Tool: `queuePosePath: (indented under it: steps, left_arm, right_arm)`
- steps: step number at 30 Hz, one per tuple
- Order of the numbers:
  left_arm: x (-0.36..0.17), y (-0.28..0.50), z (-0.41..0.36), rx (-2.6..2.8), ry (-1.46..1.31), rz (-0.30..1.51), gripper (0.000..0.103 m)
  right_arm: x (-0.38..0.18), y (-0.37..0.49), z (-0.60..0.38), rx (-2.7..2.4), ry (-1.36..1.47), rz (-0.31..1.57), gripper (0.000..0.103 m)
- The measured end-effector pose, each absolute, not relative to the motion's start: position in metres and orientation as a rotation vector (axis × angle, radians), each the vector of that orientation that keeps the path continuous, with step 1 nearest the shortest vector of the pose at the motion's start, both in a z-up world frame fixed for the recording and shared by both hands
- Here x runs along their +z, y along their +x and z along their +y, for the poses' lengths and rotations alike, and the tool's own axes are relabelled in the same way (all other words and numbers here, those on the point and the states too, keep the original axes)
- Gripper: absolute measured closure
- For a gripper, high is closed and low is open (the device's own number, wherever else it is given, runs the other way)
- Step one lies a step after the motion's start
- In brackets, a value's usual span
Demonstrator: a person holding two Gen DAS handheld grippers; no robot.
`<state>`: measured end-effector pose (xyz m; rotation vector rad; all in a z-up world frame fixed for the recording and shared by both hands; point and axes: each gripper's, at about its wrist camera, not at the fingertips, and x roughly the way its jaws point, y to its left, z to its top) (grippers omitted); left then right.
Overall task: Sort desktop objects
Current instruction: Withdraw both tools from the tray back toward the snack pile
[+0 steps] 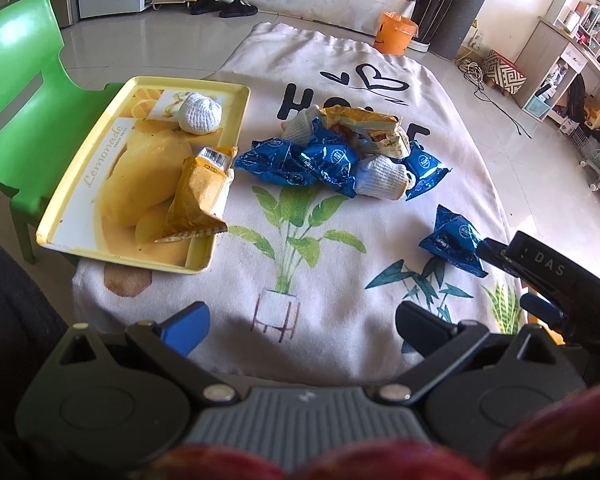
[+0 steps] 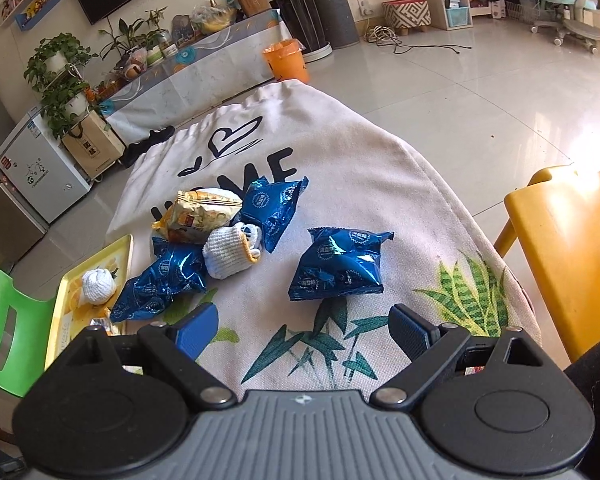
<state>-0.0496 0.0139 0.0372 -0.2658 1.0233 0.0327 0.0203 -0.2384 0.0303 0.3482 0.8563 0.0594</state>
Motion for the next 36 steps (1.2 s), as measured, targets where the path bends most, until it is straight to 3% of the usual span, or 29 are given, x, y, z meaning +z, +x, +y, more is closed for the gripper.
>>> queuePosePath:
  steps: [36]
  left_arm:
    - [0.013, 0.089, 0.072, 0.152, -0.356, 1.037, 0.001]
  right_arm:
    - [0.009, 0.033, -0.242, 0.004, 0.421, 0.963, 0.011]
